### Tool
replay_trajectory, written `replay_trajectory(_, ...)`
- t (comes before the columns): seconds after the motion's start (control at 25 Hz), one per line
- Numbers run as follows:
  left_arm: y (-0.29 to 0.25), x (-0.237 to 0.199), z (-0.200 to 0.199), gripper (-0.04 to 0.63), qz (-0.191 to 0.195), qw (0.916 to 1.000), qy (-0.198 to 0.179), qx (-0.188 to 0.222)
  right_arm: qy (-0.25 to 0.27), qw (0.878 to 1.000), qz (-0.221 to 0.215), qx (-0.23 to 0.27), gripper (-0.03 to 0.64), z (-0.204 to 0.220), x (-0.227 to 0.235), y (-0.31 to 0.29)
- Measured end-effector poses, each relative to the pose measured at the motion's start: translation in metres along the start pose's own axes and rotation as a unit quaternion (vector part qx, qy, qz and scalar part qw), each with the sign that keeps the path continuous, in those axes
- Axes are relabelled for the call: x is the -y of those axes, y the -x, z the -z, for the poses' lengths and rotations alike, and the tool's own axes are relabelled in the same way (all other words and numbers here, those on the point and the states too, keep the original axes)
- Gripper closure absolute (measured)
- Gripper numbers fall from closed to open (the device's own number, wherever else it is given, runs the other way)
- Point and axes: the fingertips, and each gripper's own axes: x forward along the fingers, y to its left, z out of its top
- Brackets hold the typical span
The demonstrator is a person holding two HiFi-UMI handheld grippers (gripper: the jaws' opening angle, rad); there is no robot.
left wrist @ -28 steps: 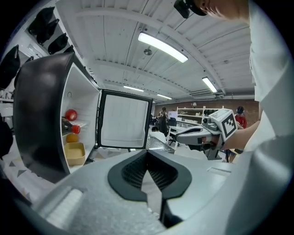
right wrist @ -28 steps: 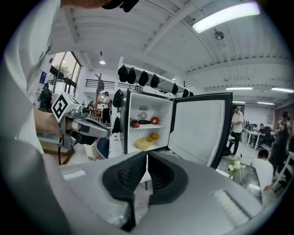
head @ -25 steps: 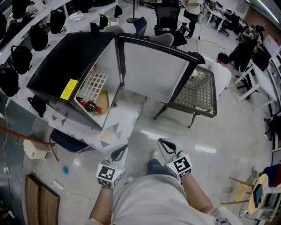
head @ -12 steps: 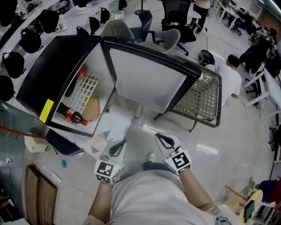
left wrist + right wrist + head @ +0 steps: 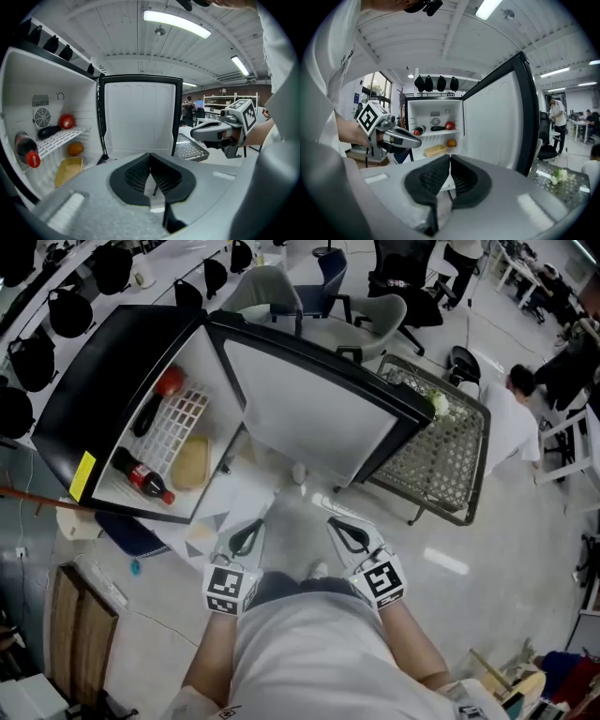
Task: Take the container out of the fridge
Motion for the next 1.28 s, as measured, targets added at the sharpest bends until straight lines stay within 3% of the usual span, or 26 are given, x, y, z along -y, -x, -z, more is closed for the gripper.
replay_trajectory(0.4, -0.029, -0.072, 0.013, 0.586, -0.063, 0.9971, -0.023, -0.034, -0.010, 1.000, 0.017, -0.012, 0.606, -0.005, 0.017, -0.029)
replay_trajectory(0.88, -0.062, -0.170, 0.070, 0.581, -0.128, 0.9845, -0.053, -0.108, -0.009, 0.997, 0.054, -0.047, 0.606, -0.009, 0.013, -0.077)
replay_trajectory(1.04, -0.075, -0.187, 0.091, 0.443, -0.142, 0.9783, -0.066, -0.135, -0.003, 0.996, 0.069, -0.057, 0.606, -0.012, 0.011, -0.083)
replay_trajectory(1.28, -0.088, -0.212, 0.112, 0.385, -0.170, 0.9671, -0.102, -0.159, -0.005, 0.994, 0.092, -0.067, 0.606, -0.010, 0.011, -0.085)
